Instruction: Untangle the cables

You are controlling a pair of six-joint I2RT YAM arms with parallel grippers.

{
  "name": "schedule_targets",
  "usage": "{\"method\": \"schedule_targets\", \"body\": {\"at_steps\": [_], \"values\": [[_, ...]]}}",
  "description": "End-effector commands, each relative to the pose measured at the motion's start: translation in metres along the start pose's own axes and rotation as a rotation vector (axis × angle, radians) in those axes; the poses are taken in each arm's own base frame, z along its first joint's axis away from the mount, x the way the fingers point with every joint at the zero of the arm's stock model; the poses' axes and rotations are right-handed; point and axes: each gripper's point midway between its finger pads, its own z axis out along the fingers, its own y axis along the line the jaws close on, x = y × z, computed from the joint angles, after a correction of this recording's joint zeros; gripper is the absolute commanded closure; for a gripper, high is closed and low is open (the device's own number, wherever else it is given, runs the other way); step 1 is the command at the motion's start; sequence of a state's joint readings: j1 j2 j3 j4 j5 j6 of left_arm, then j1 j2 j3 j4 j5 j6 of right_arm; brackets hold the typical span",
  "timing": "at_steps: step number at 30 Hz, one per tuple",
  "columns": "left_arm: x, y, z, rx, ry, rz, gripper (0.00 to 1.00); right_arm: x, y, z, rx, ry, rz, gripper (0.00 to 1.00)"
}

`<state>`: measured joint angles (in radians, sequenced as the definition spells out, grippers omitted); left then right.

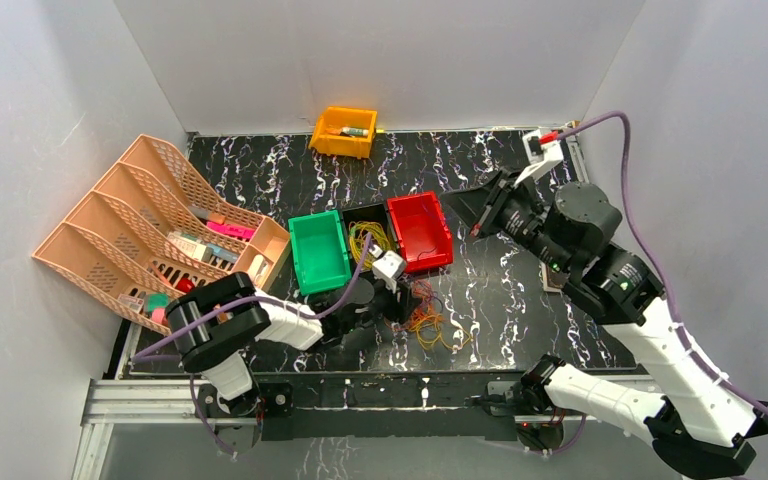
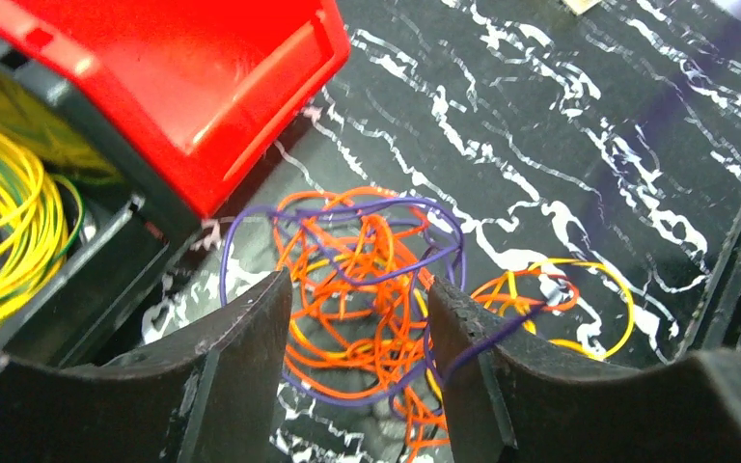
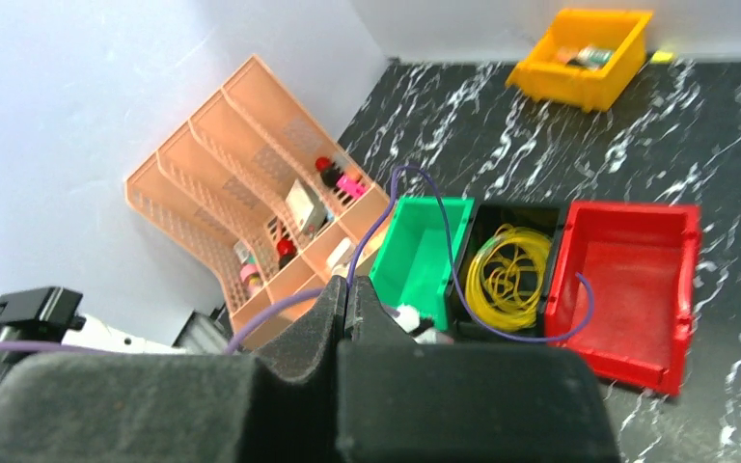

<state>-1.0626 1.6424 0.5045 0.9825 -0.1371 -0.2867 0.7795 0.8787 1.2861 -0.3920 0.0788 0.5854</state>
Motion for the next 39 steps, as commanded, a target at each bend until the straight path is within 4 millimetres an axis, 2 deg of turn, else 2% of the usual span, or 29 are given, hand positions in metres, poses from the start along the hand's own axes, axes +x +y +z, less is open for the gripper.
{"method": "schedule_targets", "body": {"at_steps": [1, 18, 30, 39], "values": [[0.001, 0.004, -0.008, -0.015, -0.036, -0.038, 0.48, -0.072, 0.021, -0.023, -0.002, -0.208, -0.083, 1.00], [0.028, 0.007, -0.008, -0.014, 0.020, -0.074, 0.51, -0.169, 0.054, -0.071, 0.001, -0.472, -0.201, 1.00], [0.033, 0.003, -0.012, 0.011, 0.032, -0.074, 0.50, -0.200, 0.068, -0.080, 0.000, -0.555, -0.258, 1.00], [0.037, 0.005, -0.014, 0.006, 0.043, -0.079, 0.49, -0.236, 0.080, -0.102, 0.010, -0.673, -0.294, 1.00]]}}
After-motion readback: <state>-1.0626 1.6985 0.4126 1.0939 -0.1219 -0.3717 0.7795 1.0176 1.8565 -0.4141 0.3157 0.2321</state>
